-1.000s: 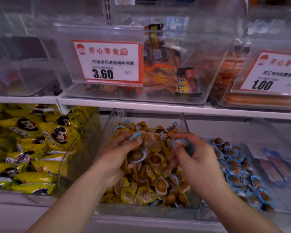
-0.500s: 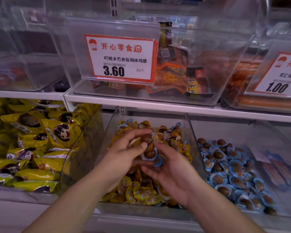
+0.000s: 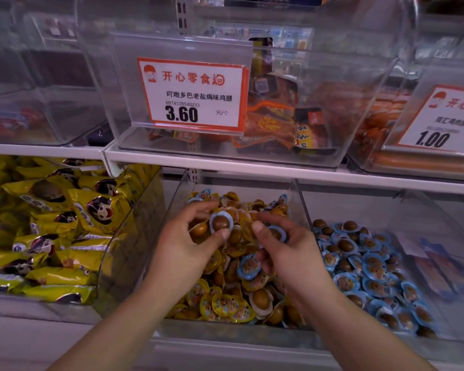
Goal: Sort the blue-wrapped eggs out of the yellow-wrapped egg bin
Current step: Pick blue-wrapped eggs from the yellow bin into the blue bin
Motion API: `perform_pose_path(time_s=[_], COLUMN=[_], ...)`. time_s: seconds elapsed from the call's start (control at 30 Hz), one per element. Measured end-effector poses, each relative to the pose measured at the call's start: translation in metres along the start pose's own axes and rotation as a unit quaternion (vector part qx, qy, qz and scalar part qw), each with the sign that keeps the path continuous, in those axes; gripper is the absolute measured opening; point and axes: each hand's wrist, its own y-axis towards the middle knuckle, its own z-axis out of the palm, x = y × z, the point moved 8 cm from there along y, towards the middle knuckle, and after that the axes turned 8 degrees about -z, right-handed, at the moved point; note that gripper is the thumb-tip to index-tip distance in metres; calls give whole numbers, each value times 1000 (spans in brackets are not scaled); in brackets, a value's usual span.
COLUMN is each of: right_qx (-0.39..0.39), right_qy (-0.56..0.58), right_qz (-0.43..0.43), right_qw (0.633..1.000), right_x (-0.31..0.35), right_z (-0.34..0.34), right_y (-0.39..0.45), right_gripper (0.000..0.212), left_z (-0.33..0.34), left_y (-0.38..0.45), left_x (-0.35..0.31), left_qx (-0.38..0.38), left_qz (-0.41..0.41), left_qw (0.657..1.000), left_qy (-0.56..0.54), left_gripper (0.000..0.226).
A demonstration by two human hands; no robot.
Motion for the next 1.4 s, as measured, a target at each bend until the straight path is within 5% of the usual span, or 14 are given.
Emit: perform_pose_path(time_s=[0.17, 0.27, 0.33, 0.4, 0.47, 0.7, 0.83, 0.93, 1.0, 1.13, 1.27, 1.4], right_qx=[45, 41, 71, 122, 140, -14, -71, -119, -102, -105, -158, 0], right_qy=[-260, -8, 214, 284, 237, 147, 31, 116, 147, -64, -77, -61], right_qz=[-105, 32, 142, 157, 105, -28, 56, 116, 109, 39, -80, -144], right_qw=[959, 999, 964, 938, 956, 989, 995, 979, 978, 992, 981, 988], right_x=[13, 1, -2, 4, 11, 28, -13, -39, -38, -22, 9, 38], right_z=[3, 7, 17, 20, 12, -83, -142, -157, -159, -169, -154, -97], right_y=[-1, -5, -9, -12, -12, 3, 16, 32, 50, 60, 36, 5], right_gripper=[29, 25, 26, 37, 33, 10, 5, 36, 46, 35, 24, 21], left_z=[0, -1, 5, 15, 25, 61, 84, 90, 90, 83, 56, 49], left_y=[-7, -11, -16, -22, -24, -24, -28, -25, -21, -16, -10, -25], left_x=[-15, -26, -34, -42, -48, -25, -9, -3, -2, 0, -10, -49], left_qx=[-19, -33, -23, -2, 30, 118, 157, 160, 166, 157, 56, 9], left_qz=[73, 109, 136, 153, 158, 156, 198, 187, 169, 163, 106, 128], left_qw=[990, 986, 985, 985, 984, 961, 898, 890, 899, 922, 986, 991], left_qy=[117, 122, 103, 83, 74, 197, 360, 384, 368, 314, 117, -40], left_gripper=[33, 35, 35, 38, 46, 52, 55, 49, 42, 25, 26, 31])
